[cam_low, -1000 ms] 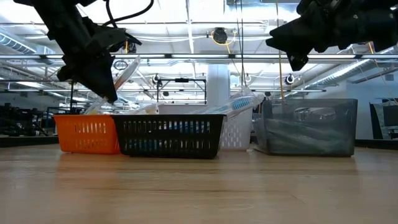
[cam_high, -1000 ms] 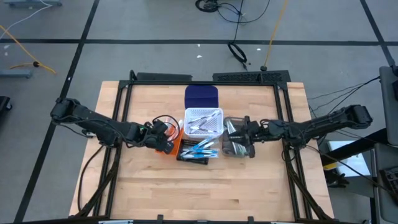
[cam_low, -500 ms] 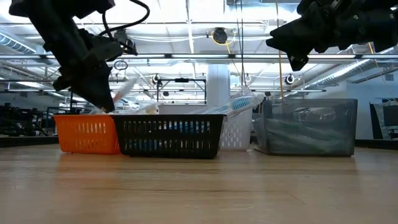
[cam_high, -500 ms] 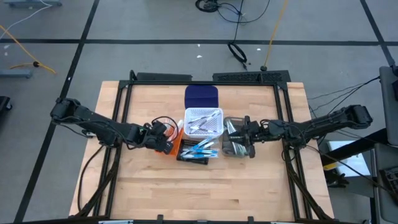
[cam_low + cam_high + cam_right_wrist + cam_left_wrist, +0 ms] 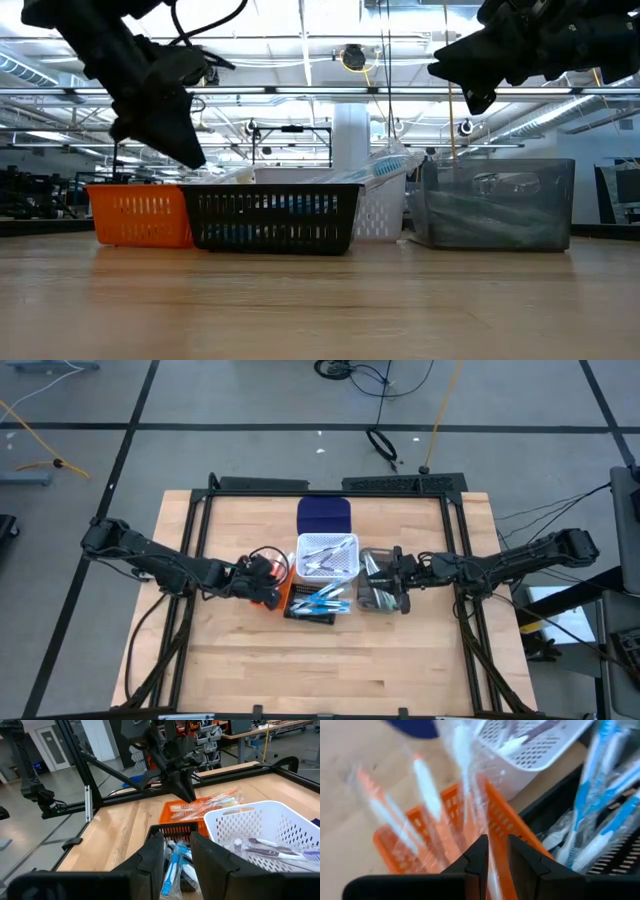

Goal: Pick & Place Toothbrushes
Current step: Return to Home Position

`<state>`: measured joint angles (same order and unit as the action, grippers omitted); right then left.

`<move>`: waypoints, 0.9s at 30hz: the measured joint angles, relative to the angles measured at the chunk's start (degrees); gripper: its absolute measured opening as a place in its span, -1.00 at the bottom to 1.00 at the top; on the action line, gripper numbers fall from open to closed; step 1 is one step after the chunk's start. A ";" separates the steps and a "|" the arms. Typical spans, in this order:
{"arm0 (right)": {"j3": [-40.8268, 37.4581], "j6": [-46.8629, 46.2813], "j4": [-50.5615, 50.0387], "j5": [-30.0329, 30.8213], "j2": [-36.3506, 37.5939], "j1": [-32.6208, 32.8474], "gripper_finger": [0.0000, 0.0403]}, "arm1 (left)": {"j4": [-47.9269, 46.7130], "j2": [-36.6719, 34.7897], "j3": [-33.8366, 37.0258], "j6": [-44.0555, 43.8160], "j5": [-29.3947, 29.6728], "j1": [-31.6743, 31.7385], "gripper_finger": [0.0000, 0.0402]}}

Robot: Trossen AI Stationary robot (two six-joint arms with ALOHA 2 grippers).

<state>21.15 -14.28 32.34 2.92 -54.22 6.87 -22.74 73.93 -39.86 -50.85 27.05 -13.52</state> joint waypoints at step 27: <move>-13.08 11.76 -2.73 9.07 22.30 -3.51 -0.56 | -0.66 -27.70 5.90 35.03 12.61 2.38 -0.64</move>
<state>8.07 -2.52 29.61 11.99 -31.91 3.36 -23.40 46.23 -33.96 -15.82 39.66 -11.14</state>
